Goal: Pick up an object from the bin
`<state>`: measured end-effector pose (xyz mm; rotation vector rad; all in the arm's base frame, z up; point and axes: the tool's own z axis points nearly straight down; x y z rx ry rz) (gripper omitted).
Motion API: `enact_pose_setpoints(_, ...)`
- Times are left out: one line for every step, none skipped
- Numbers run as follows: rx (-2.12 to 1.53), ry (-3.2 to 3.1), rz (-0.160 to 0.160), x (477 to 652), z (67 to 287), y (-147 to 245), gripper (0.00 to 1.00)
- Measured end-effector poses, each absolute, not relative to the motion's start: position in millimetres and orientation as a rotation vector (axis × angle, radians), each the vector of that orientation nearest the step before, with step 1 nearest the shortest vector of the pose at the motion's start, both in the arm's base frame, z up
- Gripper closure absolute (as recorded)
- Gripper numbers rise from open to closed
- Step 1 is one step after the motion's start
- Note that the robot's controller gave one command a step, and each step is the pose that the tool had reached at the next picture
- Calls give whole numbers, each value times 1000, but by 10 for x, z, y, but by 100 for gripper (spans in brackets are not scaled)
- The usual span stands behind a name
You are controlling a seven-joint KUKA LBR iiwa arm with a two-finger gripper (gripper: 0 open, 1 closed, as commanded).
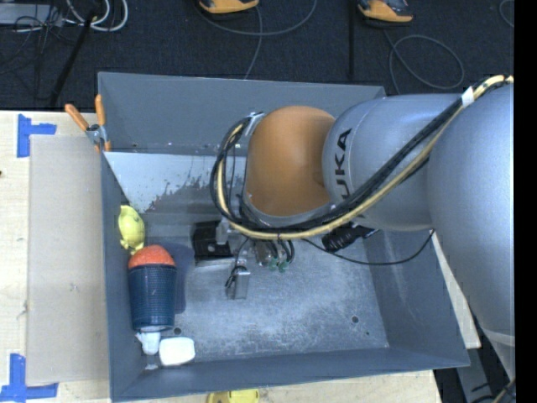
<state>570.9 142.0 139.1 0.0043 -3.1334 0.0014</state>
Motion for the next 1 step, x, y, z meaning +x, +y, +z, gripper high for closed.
enact_pose_setpoints(0, -3140, 0, 5727, 1437, 1414, 0)
